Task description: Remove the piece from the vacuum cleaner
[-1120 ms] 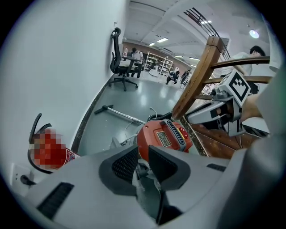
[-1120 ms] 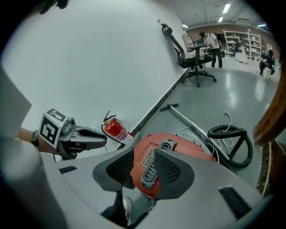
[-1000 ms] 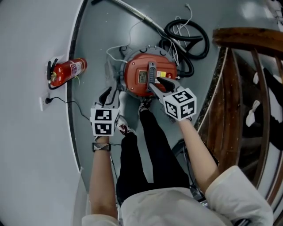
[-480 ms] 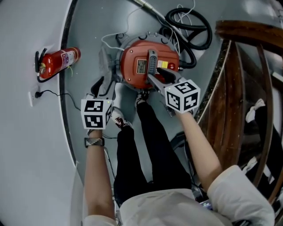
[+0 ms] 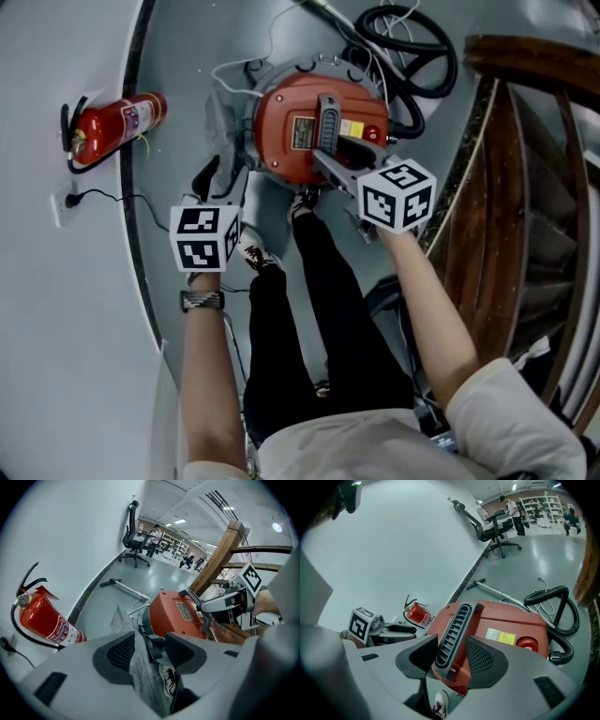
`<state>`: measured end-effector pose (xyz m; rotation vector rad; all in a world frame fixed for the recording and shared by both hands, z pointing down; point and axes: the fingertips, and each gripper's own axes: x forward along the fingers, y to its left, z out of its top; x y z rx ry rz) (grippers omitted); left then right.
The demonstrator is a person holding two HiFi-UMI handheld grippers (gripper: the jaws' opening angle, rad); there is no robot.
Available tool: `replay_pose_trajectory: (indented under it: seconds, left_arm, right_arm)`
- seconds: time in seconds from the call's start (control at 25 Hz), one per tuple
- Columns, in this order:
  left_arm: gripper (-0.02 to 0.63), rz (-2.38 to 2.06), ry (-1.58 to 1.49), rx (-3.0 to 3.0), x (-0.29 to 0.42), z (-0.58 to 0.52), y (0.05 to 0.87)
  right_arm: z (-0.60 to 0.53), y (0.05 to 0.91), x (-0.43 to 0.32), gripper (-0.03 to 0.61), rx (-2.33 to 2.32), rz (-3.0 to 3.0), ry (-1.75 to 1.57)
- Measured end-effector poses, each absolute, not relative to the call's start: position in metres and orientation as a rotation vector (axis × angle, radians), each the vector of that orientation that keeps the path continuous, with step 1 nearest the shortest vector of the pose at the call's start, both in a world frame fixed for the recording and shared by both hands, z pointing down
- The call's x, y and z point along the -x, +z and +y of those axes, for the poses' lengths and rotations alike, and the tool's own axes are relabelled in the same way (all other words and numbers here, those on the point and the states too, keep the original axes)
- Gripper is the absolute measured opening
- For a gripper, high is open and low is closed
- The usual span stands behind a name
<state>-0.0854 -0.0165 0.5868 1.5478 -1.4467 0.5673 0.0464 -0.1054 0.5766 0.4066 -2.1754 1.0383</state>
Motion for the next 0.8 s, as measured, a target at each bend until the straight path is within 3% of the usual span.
replay_pose_trajectory:
  seconds: [0.28, 0.8]
  left_arm:
    - [0.242, -1.455, 0.534, -1.542, 0.088, -0.020, 0.592]
    - [0.213, -1.454, 0.600, -1.445, 0.097, -0.013, 0.620]
  right_arm:
    - [-0.104, 0.584, -0.033, 0.184, -0.386, -2.184, 1.035]
    - [-0.103, 0.586, -0.030, 0.184, -0.478, -2.237, 1.010]
